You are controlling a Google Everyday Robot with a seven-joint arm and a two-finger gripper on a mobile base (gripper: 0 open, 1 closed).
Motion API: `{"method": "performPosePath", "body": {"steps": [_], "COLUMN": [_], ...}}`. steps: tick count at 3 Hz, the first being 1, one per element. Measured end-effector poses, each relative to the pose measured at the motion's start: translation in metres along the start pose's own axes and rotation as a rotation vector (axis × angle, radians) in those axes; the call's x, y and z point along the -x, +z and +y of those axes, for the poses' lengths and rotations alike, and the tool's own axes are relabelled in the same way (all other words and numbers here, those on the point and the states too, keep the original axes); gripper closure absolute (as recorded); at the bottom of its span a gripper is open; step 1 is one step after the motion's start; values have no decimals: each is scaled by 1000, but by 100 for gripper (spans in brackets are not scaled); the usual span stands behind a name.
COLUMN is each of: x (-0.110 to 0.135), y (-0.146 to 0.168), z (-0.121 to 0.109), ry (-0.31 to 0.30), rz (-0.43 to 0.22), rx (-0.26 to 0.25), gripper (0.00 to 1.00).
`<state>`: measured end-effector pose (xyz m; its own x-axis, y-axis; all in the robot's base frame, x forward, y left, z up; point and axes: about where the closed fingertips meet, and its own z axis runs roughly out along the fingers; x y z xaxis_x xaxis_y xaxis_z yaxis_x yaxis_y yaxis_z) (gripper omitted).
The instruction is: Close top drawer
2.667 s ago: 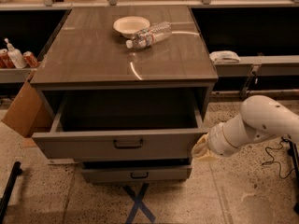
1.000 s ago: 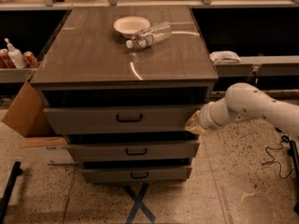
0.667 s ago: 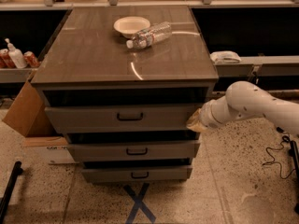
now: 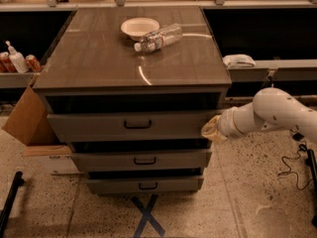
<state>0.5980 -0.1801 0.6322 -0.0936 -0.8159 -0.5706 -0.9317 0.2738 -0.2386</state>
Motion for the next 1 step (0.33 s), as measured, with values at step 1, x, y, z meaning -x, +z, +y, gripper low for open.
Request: {"method": "performPosePath", "body": {"steps": [1], "x": [1], "y": [-32], "z": [30], "ry": [-33], "rz": [-81], "rx": [33], "gripper": [100]}}
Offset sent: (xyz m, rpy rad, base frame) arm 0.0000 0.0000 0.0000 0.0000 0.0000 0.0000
